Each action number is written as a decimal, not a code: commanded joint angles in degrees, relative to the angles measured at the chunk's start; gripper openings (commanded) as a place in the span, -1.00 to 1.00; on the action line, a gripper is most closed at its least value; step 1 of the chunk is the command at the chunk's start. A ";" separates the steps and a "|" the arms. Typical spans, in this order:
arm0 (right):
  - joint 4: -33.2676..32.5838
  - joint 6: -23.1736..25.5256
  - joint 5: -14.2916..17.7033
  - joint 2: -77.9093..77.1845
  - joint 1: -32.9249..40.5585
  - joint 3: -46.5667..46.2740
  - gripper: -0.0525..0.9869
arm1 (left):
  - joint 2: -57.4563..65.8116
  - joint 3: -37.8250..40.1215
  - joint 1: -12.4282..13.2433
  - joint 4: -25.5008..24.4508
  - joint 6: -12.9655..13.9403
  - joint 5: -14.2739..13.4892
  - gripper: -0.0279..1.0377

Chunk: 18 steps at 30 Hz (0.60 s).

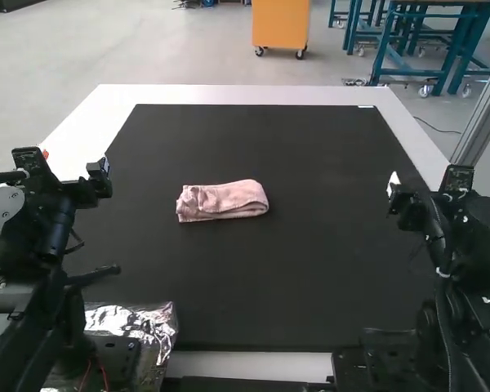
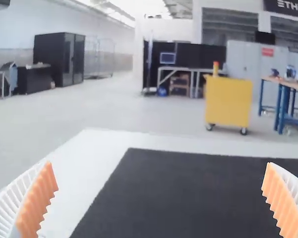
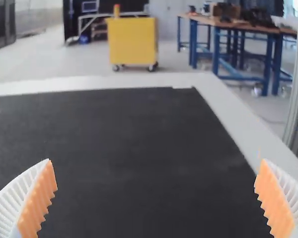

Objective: Fold the towel.

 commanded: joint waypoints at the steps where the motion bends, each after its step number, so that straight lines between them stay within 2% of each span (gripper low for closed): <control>1: -2.12 -1.82 1.71 -0.45 -0.39 -0.40 0.87 | -0.19 -0.30 -0.12 -5.54 -6.27 -1.44 0.87; 3: -2.30 -2.35 1.62 -0.45 -0.39 -0.40 0.87 | -0.19 -0.38 -0.12 -10.90 -6.89 -1.53 0.87; 6: -2.91 -2.70 -0.76 -0.45 -0.22 -0.40 0.87 | -0.19 -0.30 0.23 -11.43 -9.88 -1.53 0.87; 7: -2.91 -2.70 -0.67 -0.45 -0.22 -0.40 0.87 | -0.19 -0.30 0.23 -11.69 -10.67 -1.53 0.87; 18: -2.91 -2.70 -0.76 -0.45 -0.31 -0.40 0.87 | -0.19 -0.30 0.23 -11.78 -10.93 -1.53 0.87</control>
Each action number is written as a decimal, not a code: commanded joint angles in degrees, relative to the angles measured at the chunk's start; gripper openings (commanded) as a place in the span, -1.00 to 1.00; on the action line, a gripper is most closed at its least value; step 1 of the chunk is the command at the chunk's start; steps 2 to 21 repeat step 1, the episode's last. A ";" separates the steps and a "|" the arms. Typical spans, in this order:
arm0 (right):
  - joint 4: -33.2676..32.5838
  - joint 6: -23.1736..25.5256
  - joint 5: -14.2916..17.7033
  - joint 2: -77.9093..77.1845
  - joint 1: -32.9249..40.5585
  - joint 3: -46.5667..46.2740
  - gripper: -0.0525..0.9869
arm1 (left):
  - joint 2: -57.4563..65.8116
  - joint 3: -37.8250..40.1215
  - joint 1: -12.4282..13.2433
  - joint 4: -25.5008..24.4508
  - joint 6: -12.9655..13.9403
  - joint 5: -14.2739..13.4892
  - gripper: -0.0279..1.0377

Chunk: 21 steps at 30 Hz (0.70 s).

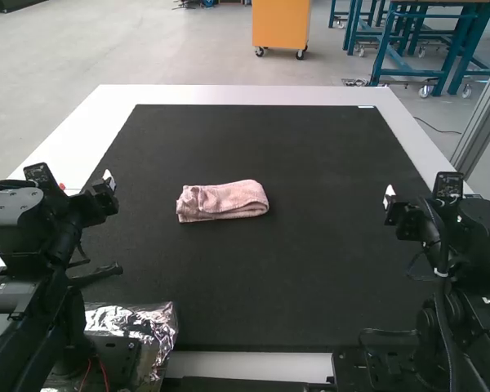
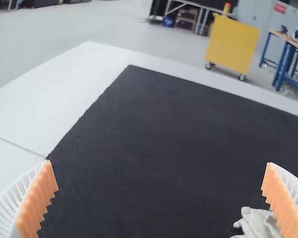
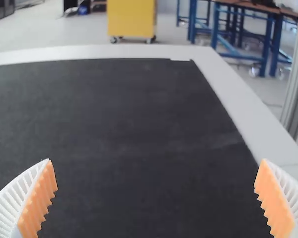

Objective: Fold the towel.

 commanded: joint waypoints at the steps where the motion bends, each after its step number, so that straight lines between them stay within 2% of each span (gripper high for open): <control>1: 0.24 -0.58 -0.54 -0.45 -0.31 -0.40 0.87 | -0.21 -0.32 0.32 0.26 -0.75 -0.55 0.87; 21: 0.24 -0.58 -0.54 -0.45 -0.31 -0.40 0.87 | -0.21 -0.32 0.32 0.26 -0.75 -0.55 0.87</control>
